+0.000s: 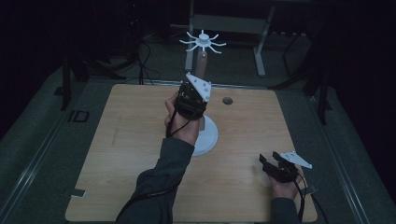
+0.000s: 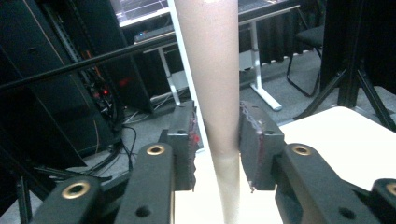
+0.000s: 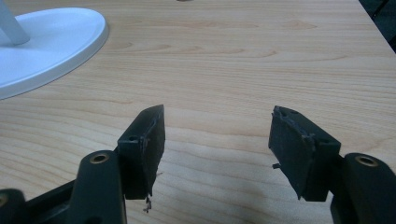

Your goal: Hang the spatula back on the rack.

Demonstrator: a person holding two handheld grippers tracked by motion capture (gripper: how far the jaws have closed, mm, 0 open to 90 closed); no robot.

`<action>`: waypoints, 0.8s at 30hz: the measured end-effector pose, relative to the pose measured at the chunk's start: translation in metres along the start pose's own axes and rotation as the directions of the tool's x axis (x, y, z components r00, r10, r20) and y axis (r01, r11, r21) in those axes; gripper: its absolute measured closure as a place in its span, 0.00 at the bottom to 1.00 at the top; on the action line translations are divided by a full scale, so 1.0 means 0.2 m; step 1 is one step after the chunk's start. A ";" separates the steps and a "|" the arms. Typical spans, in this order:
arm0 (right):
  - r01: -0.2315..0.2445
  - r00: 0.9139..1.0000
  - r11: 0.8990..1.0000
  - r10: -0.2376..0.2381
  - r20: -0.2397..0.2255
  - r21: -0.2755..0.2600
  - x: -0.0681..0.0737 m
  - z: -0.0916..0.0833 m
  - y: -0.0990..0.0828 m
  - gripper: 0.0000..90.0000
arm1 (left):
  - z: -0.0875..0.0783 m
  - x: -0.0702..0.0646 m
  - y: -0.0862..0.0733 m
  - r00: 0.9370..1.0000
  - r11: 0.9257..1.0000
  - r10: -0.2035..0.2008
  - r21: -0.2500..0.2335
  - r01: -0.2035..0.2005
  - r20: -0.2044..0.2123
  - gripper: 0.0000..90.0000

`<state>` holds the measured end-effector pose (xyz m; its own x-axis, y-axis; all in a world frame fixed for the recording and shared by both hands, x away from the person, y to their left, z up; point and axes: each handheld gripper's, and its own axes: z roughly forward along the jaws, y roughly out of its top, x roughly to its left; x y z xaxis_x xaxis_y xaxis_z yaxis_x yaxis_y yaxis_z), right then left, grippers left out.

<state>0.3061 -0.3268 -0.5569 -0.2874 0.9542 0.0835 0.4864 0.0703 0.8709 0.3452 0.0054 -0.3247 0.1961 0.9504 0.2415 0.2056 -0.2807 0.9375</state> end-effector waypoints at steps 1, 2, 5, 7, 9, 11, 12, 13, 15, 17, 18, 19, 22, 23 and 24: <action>0.000 1.000 1.000 0.000 0.000 0.000 0.00 0.00 0.00 0.40 | 0.00 0.00 0.00 1.000 1.000 0.000 -0.001 0.000 0.002 0.71; 0.000 1.000 1.000 0.000 0.000 0.000 0.00 0.00 0.00 0.40 | 0.00 0.00 0.00 1.000 1.000 -0.001 -0.001 0.001 0.005 0.69; -0.001 1.000 1.000 0.001 0.000 0.000 0.00 0.00 0.00 0.40 | 0.00 0.00 0.00 1.000 1.000 0.004 -0.004 -0.004 0.015 0.66; 0.000 1.000 1.000 0.000 0.000 0.000 0.00 0.00 0.00 0.40 | 0.00 -0.01 0.00 1.000 1.000 0.005 -0.011 -0.005 0.026 0.64; -0.001 1.000 1.000 0.001 0.000 0.000 0.00 0.00 0.00 0.40 | 0.00 -0.01 -0.01 1.000 1.000 0.009 -0.013 -0.008 0.028 0.61; -0.001 1.000 1.000 0.001 0.001 0.000 0.00 0.00 0.00 0.40 | 0.00 -0.01 -0.01 0.999 1.000 0.004 -0.017 -0.004 0.031 0.59; 0.000 1.000 1.000 0.000 0.001 -0.001 0.00 0.00 0.00 0.39 | 0.00 -0.01 -0.01 0.999 1.000 0.003 -0.019 -0.002 0.032 0.57; -0.001 1.000 1.000 0.001 0.001 0.000 0.00 0.00 0.00 0.39 | -0.01 -0.01 -0.01 0.999 1.000 0.003 -0.023 -0.002 0.035 0.55; -0.002 1.000 1.000 0.002 0.002 0.000 0.00 0.00 0.00 0.39 | -0.01 -0.01 -0.01 0.999 1.000 0.005 -0.029 -0.004 0.042 0.52; -0.003 1.000 1.000 0.003 0.003 0.000 0.00 0.00 0.00 0.39 | -0.02 -0.01 -0.01 0.998 0.999 0.010 -0.035 -0.008 0.056 0.49; -0.002 1.000 1.000 0.002 0.003 0.000 0.00 0.00 0.00 0.39 | -0.02 -0.01 0.00 0.998 0.999 0.012 -0.039 -0.010 0.059 0.47; -0.002 1.000 1.000 0.002 0.002 0.000 0.00 0.00 0.00 0.39 | -0.03 -0.01 0.00 0.998 0.999 0.015 -0.042 -0.012 0.064 0.46; -0.002 1.000 1.000 0.002 0.003 0.000 0.00 0.00 0.00 0.38 | -0.05 -0.01 0.00 0.996 0.999 0.017 -0.051 -0.012 0.083 0.44; -0.003 1.000 1.000 0.003 0.003 0.000 0.00 0.00 0.00 0.38 | -0.05 -0.01 0.00 0.996 0.999 0.014 -0.053 -0.009 0.093 0.43; -0.002 1.000 1.000 0.002 0.003 0.000 0.00 0.00 0.00 0.38 | -0.05 -0.01 0.00 0.995 0.999 0.012 -0.053 -0.007 0.101 0.43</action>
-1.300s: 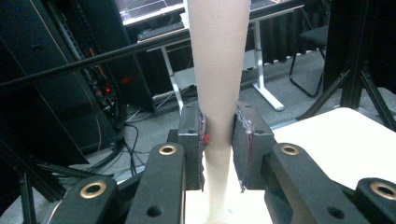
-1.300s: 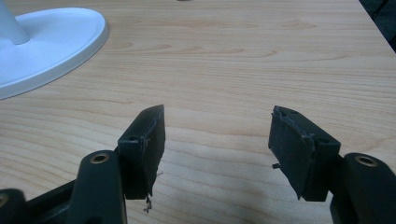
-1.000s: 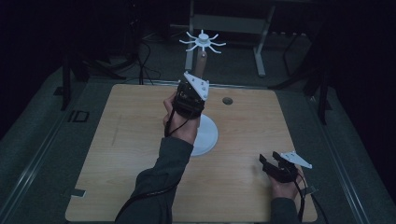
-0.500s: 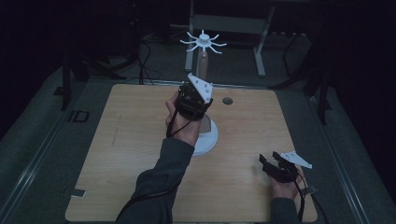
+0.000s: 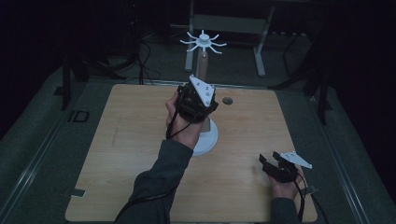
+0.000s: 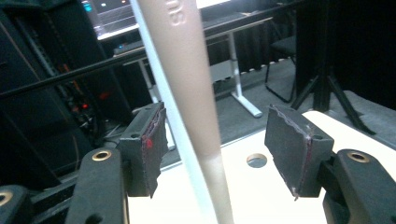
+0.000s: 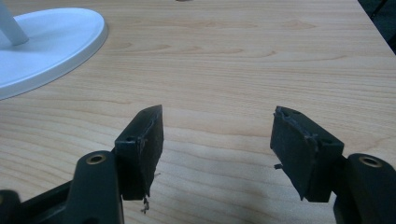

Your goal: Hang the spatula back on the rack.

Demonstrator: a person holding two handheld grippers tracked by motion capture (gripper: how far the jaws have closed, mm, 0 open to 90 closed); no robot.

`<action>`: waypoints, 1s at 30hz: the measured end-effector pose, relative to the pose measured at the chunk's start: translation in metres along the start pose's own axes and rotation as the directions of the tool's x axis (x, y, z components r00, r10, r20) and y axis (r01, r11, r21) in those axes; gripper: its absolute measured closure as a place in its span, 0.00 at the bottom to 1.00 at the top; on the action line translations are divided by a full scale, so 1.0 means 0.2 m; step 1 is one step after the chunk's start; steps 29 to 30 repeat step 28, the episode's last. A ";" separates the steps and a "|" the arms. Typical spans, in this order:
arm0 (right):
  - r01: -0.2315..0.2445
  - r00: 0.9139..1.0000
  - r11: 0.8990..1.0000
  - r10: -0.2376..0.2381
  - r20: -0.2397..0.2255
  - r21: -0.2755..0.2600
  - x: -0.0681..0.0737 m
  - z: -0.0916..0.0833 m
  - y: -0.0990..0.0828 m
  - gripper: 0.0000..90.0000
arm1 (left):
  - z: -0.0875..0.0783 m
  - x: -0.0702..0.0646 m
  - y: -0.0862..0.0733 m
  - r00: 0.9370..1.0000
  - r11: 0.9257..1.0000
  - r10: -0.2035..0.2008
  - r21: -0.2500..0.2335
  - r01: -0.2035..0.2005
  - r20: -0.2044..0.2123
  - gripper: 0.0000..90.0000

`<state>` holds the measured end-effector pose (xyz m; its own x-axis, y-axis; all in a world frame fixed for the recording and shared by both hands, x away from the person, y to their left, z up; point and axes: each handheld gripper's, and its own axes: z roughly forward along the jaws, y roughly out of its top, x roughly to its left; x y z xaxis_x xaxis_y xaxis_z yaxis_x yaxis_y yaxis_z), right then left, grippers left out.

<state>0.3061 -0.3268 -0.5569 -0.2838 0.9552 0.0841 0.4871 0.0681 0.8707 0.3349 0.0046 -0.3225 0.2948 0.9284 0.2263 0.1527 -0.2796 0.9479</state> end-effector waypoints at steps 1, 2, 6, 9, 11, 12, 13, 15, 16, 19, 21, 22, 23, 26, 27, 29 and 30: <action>0.000 1.000 1.000 0.000 0.000 0.000 0.00 0.00 0.00 0.38 | 0.00 0.00 0.00 1.000 1.000 0.000 0.000 0.000 0.009 0.43; -0.001 1.000 1.000 0.001 0.000 0.000 0.00 0.00 0.00 0.38 | 0.00 0.01 0.00 1.000 1.000 -0.002 0.000 0.002 0.021 0.43; -0.001 1.000 1.000 0.001 0.001 0.001 0.00 0.00 0.00 0.38 | -0.01 0.03 -0.01 0.998 1.000 -0.020 -0.003 0.021 0.063 0.43; -0.002 1.000 1.000 0.002 0.000 0.001 0.00 0.00 0.00 0.38 | -0.02 0.04 -0.01 0.996 1.000 -0.028 -0.005 0.028 0.087 0.44; -0.002 1.000 1.000 0.002 0.001 0.001 0.00 0.00 0.00 0.38 | -0.04 0.07 -0.03 0.988 0.998 -0.054 -0.004 0.055 0.144 0.45; -0.002 1.000 1.000 0.002 0.001 0.000 0.00 0.00 0.00 0.37 | -0.04 0.08 -0.04 0.986 0.998 -0.057 0.000 0.057 0.155 0.45; -0.002 1.000 1.000 0.002 0.001 0.000 0.00 0.00 0.00 0.37 | -0.05 0.08 -0.04 0.984 0.998 -0.066 0.003 0.066 0.167 0.45; -0.001 1.000 1.000 0.001 0.001 0.000 0.00 0.00 0.00 0.37 | -0.06 0.10 -0.06 0.979 0.997 -0.082 0.006 0.082 0.188 0.45; -0.001 1.000 1.000 0.001 0.001 0.001 0.00 0.00 0.00 0.37 | -0.07 0.10 -0.07 0.976 0.996 -0.088 0.008 0.088 0.201 0.46; -0.003 1.000 1.000 0.003 0.001 0.002 0.00 0.00 0.00 0.37 | -0.08 0.11 -0.10 0.970 0.997 -0.081 0.018 0.079 0.231 0.46; -0.002 1.000 1.000 0.002 0.001 0.001 0.00 0.00 0.00 0.37 | -0.09 0.11 -0.11 0.965 0.997 -0.078 0.018 0.076 0.249 0.46; -0.002 1.000 1.000 0.002 0.001 0.001 0.00 0.00 0.00 0.37 | -0.09 0.11 -0.15 0.958 0.997 -0.075 0.020 0.072 0.277 0.46; -0.002 1.000 1.000 0.002 0.001 0.001 0.00 0.00 0.00 0.37 | -0.09 0.11 -0.16 0.953 0.997 -0.077 0.022 0.074 0.293 0.46; -0.002 1.000 1.000 0.002 0.001 0.001 0.00 0.00 0.00 0.37 | -0.09 0.11 -0.21 0.945 0.997 -0.080 0.024 0.076 0.318 0.46; -0.002 1.000 1.000 0.002 0.001 0.001 0.00 0.00 0.00 0.37 | -0.09 0.11 -0.21 0.945 0.997 -0.080 0.024 0.076 0.318 0.46; -0.002 1.000 1.000 0.002 0.002 0.001 0.00 0.00 0.00 0.37 | -0.09 0.12 -0.25 0.933 0.996 -0.087 0.026 0.083 0.348 0.46; -0.002 1.000 1.000 0.002 0.002 0.001 0.00 0.00 0.00 0.37 | -0.09 0.12 -0.25 0.933 0.996 -0.087 0.026 0.083 0.348 0.46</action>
